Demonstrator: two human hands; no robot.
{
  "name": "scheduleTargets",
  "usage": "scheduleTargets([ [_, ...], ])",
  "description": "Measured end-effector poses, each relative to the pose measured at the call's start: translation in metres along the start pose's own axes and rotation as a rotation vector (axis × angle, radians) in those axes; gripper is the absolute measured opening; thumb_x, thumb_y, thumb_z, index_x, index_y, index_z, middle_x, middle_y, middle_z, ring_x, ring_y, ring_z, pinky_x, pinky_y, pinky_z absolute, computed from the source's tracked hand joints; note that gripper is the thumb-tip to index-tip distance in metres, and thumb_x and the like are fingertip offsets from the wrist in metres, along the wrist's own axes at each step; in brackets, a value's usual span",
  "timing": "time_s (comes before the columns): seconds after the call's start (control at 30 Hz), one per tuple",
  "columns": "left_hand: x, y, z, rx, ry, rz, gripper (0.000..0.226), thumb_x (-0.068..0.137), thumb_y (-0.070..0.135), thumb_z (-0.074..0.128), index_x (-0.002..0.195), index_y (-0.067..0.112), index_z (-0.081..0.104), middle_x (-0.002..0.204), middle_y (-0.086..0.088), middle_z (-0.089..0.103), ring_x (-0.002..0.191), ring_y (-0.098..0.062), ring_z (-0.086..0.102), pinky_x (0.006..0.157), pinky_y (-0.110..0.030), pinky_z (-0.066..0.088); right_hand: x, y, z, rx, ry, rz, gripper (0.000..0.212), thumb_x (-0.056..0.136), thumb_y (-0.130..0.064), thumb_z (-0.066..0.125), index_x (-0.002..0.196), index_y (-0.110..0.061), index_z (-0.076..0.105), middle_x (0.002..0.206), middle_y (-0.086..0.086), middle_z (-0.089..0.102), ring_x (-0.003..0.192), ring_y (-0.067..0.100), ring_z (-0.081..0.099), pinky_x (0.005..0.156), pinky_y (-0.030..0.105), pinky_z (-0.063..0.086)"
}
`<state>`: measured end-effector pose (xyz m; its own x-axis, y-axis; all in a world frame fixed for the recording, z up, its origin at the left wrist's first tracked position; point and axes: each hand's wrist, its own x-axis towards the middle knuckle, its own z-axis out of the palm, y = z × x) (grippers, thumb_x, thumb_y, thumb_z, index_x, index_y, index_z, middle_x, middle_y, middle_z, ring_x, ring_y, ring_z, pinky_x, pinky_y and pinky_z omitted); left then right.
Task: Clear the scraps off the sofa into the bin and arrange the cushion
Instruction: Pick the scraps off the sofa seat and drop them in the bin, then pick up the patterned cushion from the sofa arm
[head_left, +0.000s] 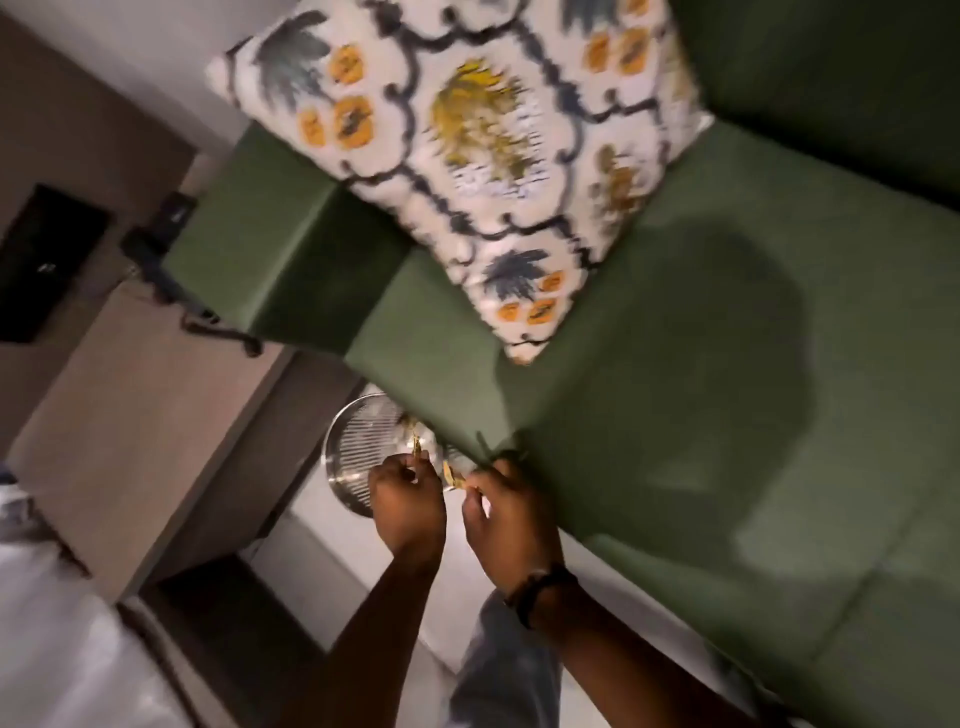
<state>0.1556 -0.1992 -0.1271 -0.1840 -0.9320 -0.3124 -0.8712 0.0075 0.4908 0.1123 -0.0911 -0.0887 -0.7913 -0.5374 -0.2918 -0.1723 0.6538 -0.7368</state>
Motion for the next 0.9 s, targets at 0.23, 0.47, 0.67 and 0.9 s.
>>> scheduleTargets([
  [0.23, 0.097, -0.048, -0.035, 0.050, -0.059, -0.177, 0.021, 0.089, 0.013, 0.063, 0.104, 0.000, 0.069, 0.108, -0.025, 0.072, 0.103, -0.040, 0.066, 0.087, -0.038, 0.050, 0.071, -0.050, 0.102, -0.146, -0.175, 0.002, 0.026, 0.094, -0.022, 0.047, 0.111, -0.011, 0.063, 0.114, 0.014, 0.067, 0.105, 0.033, 0.061, 0.088, 0.038, 0.046],
  [0.47, 0.058, 0.065, -0.050, -0.444, -0.128, 0.125, 0.041, 0.087, 0.045, 0.066, 0.120, 0.020, 0.060, 0.118, 0.000, 0.067, 0.112, -0.020, 0.062, 0.101, -0.044, 0.051, 0.100, -0.059, -0.024, -0.057, 0.448, -0.261, 0.012, 0.084, -0.018, 0.054, 0.088, -0.014, 0.065, 0.079, 0.014, 0.071, 0.065, 0.034, 0.066, 0.059, 0.039, 0.052],
  [0.67, 0.050, 0.211, -0.026, -0.920, -0.437, 0.121, 0.083, 0.073, 0.043, 0.080, 0.142, 0.018, 0.040, 0.146, -0.004, 0.050, 0.133, -0.015, 0.049, 0.113, -0.037, 0.040, 0.241, -0.044, -0.202, 0.063, 0.853, -0.275, 0.040, 0.087, -0.030, 0.060, 0.114, 0.000, 0.059, 0.112, 0.023, 0.053, 0.109, 0.029, 0.053, 0.094, 0.037, 0.044],
  [0.9, 0.053, 0.266, -0.004, -1.209, -0.378, 0.146, 0.085, 0.072, -0.001, 0.084, 0.142, 0.012, 0.037, 0.141, -0.009, 0.057, 0.126, -0.019, 0.059, 0.108, -0.049, 0.047, 0.358, -0.026, -0.281, 0.594, 0.057, 0.131, 0.077, 0.078, -0.075, 0.044, 0.133, -0.023, 0.052, 0.135, 0.008, 0.059, 0.123, 0.027, 0.056, 0.109, 0.045, 0.039],
])
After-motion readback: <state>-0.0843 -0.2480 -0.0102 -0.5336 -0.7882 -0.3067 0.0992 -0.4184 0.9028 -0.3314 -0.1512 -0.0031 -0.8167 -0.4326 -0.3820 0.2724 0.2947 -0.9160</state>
